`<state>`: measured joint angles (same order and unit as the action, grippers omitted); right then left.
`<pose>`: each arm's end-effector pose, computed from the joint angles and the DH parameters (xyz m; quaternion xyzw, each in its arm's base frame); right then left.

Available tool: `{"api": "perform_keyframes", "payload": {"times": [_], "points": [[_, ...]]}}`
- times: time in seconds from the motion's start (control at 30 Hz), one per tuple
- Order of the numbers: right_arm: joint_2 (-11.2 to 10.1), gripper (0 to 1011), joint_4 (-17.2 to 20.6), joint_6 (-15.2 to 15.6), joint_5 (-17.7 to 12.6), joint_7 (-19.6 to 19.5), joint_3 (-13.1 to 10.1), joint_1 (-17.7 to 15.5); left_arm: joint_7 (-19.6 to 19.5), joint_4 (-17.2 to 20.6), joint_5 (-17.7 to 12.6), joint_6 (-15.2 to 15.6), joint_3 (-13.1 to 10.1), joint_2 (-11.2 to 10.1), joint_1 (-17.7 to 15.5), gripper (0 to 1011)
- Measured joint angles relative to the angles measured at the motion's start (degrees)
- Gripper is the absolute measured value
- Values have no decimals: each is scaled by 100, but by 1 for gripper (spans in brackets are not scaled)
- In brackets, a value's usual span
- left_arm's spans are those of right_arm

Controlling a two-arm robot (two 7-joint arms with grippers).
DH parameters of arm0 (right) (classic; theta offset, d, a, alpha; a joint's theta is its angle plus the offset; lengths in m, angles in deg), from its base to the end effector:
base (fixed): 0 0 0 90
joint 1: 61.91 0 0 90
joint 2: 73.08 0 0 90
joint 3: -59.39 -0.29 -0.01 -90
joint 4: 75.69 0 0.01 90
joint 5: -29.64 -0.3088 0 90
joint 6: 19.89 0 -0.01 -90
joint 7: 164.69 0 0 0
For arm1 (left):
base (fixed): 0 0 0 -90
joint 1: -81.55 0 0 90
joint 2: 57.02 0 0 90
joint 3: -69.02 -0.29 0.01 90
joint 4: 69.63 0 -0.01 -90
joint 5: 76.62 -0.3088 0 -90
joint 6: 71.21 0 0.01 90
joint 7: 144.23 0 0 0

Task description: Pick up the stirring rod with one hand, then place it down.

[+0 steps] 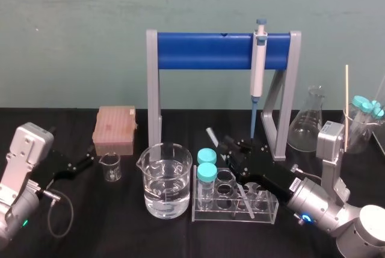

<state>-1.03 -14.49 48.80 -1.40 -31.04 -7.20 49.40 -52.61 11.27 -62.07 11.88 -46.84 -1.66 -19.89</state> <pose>0.4126 -0.0322 -0.3348 0.0778 -0.0343 -0.3194 0.9438 0.3581 0.0827 -0.3022 0.1414 -0.1325 0.5800 0.7913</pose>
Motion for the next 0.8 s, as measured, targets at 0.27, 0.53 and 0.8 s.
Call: {"api": "perform_keyframes", "payload": {"times": [0.27,0.53,0.8], "points": [[-4,439,2,-3,-12,11,-4,0,0,0,0,0,0,0,0,1000],[-4,673,5,-3,-19,15,-4,0,0,0,0,0,0,0,0,1000],[-62,904,125,42,13,-9,-6,-58,0,0,0,0,0,0,0,1000]]}}
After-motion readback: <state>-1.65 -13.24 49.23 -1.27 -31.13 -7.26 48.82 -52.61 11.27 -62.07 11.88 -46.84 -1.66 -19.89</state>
